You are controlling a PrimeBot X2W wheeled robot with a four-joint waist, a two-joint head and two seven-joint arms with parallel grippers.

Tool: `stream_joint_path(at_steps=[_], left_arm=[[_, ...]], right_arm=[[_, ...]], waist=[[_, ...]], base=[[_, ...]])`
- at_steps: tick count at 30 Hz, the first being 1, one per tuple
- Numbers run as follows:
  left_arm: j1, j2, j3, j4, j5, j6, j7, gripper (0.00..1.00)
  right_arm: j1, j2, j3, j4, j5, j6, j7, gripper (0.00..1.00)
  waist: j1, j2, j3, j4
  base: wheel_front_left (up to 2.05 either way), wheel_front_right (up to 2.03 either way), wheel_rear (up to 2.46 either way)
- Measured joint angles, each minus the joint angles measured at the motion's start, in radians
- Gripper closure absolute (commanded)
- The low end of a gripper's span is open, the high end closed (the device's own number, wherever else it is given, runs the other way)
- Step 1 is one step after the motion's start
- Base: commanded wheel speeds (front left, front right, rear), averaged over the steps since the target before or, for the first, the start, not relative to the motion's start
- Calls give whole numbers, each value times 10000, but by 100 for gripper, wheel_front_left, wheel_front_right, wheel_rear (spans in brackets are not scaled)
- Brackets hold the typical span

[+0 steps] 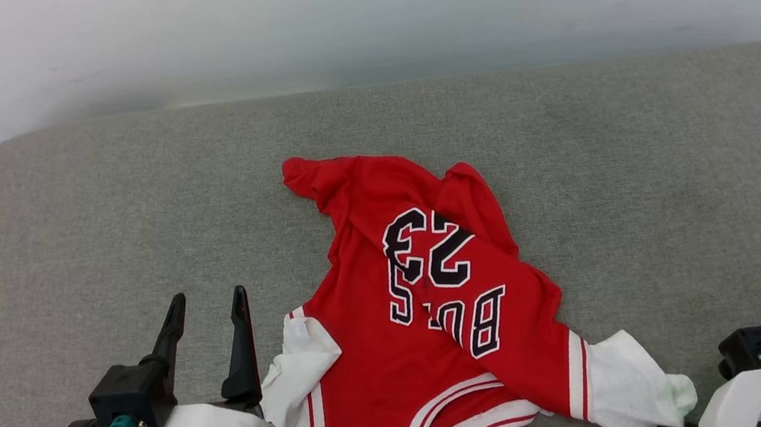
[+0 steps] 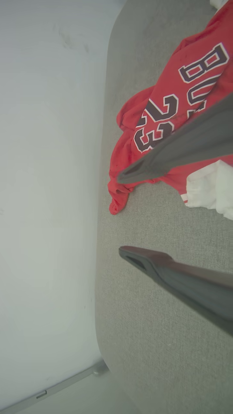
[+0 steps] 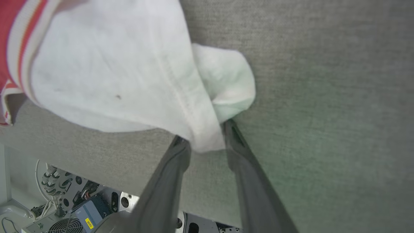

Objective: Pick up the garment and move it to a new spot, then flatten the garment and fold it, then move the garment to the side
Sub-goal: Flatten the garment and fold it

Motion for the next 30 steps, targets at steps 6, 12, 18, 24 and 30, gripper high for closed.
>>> stream_joint_path(at_steps=[6,12,18,24,30], left_arm=[[210,504,153,265,-830,-385,1068,0],[310,1551,242,500,-2021,-1085,3413,0],[-19,2142,-134,974,-2886,-1684,5463,0],[-607,2215,-435,1618,-3162,-1871,6489,0],[-1204,2268,-683,2560,-3319,-2008,7350,0]], right_arm=[[12,27,-194,-393,61,6,-255,100],[11,-2,-401,-1266,-395,6,-374,100],[4,174,-94,-1386,-420,6,-309,100],[-132,286,65,-1367,-378,6,-351,100],[-408,299,226,-1321,-278,4,-445,100]], waist=[[0,0,-344,-192],[0,0,-492,-535],[0,0,-307,-861],[0,0,114,-1165],[0,0,609,-1439]], base=[[0,0,0],[0,0,0],[0,0,0],[0,0,0],[0,0,0]])
